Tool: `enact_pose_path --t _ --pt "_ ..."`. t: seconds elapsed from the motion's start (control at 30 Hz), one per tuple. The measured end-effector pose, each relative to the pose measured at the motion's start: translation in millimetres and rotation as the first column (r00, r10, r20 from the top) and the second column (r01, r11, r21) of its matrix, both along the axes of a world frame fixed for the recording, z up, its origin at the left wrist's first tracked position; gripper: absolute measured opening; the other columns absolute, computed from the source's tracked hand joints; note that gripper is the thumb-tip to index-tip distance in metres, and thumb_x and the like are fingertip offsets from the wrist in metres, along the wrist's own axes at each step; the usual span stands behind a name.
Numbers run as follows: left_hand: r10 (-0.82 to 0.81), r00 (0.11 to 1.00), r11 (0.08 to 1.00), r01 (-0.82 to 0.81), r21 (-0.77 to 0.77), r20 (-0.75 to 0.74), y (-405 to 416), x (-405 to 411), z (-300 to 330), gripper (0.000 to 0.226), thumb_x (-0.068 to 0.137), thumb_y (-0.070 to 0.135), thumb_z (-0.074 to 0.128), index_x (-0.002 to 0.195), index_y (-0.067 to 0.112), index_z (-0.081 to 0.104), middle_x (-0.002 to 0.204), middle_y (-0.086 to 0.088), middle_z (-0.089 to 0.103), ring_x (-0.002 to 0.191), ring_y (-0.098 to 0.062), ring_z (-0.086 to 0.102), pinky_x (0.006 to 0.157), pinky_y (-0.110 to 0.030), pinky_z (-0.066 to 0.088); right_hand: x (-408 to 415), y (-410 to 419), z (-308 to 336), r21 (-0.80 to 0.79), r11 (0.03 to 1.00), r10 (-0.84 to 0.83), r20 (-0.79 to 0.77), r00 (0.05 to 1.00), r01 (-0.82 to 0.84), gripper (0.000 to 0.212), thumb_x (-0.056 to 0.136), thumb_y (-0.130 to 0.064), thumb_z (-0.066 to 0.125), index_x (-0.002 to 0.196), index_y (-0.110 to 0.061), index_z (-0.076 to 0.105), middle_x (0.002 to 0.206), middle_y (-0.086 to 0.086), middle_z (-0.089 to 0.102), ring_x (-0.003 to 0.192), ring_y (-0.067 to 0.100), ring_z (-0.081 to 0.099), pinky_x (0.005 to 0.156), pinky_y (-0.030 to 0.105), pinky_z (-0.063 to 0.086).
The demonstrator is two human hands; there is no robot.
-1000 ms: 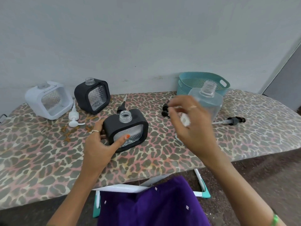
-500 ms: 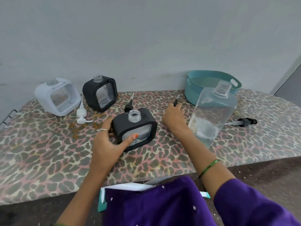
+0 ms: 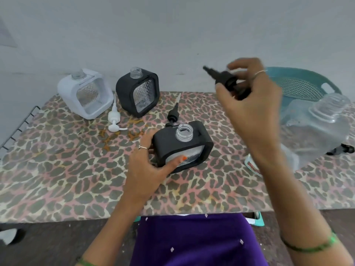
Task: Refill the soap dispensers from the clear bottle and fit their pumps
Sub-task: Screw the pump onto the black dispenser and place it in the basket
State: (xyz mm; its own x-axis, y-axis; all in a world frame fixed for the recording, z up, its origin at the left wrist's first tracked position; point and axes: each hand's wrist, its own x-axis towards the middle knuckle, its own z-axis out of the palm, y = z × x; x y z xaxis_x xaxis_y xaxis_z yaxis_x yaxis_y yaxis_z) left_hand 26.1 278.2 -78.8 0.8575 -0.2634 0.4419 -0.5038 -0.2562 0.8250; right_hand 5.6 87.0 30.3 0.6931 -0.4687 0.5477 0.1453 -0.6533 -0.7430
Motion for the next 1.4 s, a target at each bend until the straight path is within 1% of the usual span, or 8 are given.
enact_pose_path --t 0.17,0.3,0.5,0.67,0.9,1.03,1.2,1.4 --pt "-0.007 1.0 1.0 0.006 0.024 0.019 -1 2 0 0.058 0.07 0.046 0.074 0.117 0.022 0.049 0.107 0.024 0.056 0.096 0.012 0.057 0.074 -0.006 0.048 -36 -5 36 0.168 0.958 0.227 0.065 0.972 -0.234 0.028 0.076 -0.016 0.076 0.102 -0.026 0.069 0.084 -0.006 0.071 0.072 0.013 0.063 0.07 0.026 0.054" --pt "0.002 1.0 0.999 -0.003 0.045 0.028 0 3 -2 0.06 0.071 0.047 0.074 0.118 0.018 0.05 0.103 0.023 0.057 0.093 0.013 0.058 0.073 -0.007 0.048 -49 -10 44 0.181 0.93 0.322 0.021 0.946 -0.321 0.015 0.079 -0.023 0.07 0.093 -0.024 0.069 0.069 -0.016 0.067 0.063 0.0 0.058 0.062 0.014 0.044" --pt "-0.006 0.999 0.999 0.005 0.048 0.039 1 1 -1 0.058 0.072 0.045 0.074 0.117 0.022 0.047 0.103 0.022 0.058 0.094 0.015 0.057 0.074 -0.005 0.047 -49 -11 54 0.017 0.944 0.328 -0.174 0.929 -0.33 0.01 0.077 -0.026 0.069 0.083 -0.018 0.07 0.072 0.005 0.068 0.059 0.017 0.058 0.052 0.02 0.042" --pt "0.002 0.999 0.999 -0.004 0.05 0.045 0 0 -1 0.061 0.072 0.043 0.075 0.118 0.011 0.052 0.102 0.011 0.061 0.093 0.015 0.057 0.074 -0.005 0.046 -47 -13 68 -0.145 0.921 0.318 -0.252 0.914 -0.361 0.015 0.075 -0.028 0.069 0.08 -0.013 0.07 0.067 0.017 0.064 0.057 0.03 0.058 0.048 0.038 0.043" --pt "0.0 0.999 1.0 -0.001 0.028 0.037 -1 -2 1 0.057 0.071 0.04 0.078 0.116 0.022 0.048 0.103 0.022 0.057 0.093 0.015 0.057 0.073 -0.004 0.045 -30 -3 68 -0.27 0.851 0.303 -0.45 0.84 -0.451 0.015 0.071 -0.035 0.069 0.078 -0.022 0.068 0.07 0.005 0.064 0.06 0.013 0.057 0.054 0.029 0.045" --pt "-0.001 0.999 1.0 0.0 0.029 0.044 -1 -2 2 0.055 0.071 0.038 0.077 0.115 0.023 0.048 0.102 0.021 0.058 0.092 0.013 0.058 0.073 -0.004 0.044 -12 7 52 -0.226 0.812 0.36 -0.534 0.765 -0.539 0.019 0.072 -0.028 0.073 0.087 -0.02 0.065 0.062 -0.007 0.054 0.053 0.002 0.049 0.051 0.016 0.037" --pt "-0.004 1.0 1.0 0.004 0.002 0.026 -1 -3 3 0.055 0.071 0.036 0.078 0.116 0.025 0.049 0.102 0.02 0.06 0.092 0.009 0.059 0.073 -0.005 0.045 0 6 41 -0.108 0.785 0.437 -0.602 0.669 -0.61 0.022 0.072 -0.029 0.077 0.084 -0.018 0.063 0.063 -0.009 0.054 0.056 0.003 0.047 0.061 0.024 0.042" --pt "-0.002 1.0 1.0 0.003 -0.007 0.015 0 -4 2 0.058 0.07 0.044 0.08 0.115 0.025 0.05 0.098 0.02 0.061 0.089 0.007 0.061 0.071 -0.006 0.045 2 6 18 -0.122 0.778 0.431 -0.611 0.664 -0.616 0.03 0.075 -0.039 0.076 0.089 -0.014 0.067 0.067 0.002 0.058 0.055 0.008 0.046 0.058 0.026 0.038"
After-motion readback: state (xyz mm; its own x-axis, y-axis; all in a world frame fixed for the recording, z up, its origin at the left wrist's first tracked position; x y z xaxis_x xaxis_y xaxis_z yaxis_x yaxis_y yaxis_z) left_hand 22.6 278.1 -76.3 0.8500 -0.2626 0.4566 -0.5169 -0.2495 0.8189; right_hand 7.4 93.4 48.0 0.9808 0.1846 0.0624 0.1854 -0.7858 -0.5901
